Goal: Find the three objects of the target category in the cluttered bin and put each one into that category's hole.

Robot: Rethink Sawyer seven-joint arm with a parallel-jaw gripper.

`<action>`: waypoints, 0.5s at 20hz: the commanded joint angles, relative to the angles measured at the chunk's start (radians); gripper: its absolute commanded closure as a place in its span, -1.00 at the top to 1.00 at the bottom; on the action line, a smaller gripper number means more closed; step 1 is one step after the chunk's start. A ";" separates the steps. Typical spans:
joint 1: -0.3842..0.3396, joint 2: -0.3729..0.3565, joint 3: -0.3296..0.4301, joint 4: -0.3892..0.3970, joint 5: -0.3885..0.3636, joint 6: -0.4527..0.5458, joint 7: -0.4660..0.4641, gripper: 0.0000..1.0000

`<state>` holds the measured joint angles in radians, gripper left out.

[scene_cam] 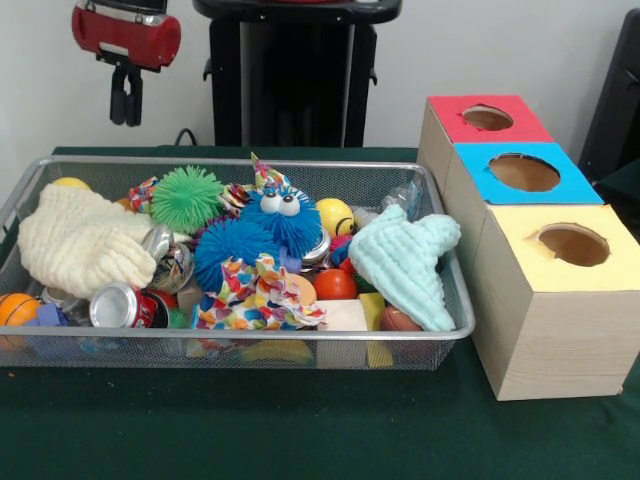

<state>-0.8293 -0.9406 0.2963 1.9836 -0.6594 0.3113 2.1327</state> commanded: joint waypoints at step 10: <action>-0.171 0.027 0.167 0.032 0.101 0.230 -0.203 -1.00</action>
<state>-0.9568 -0.9454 0.3692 2.0007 -0.5610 0.4430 2.1327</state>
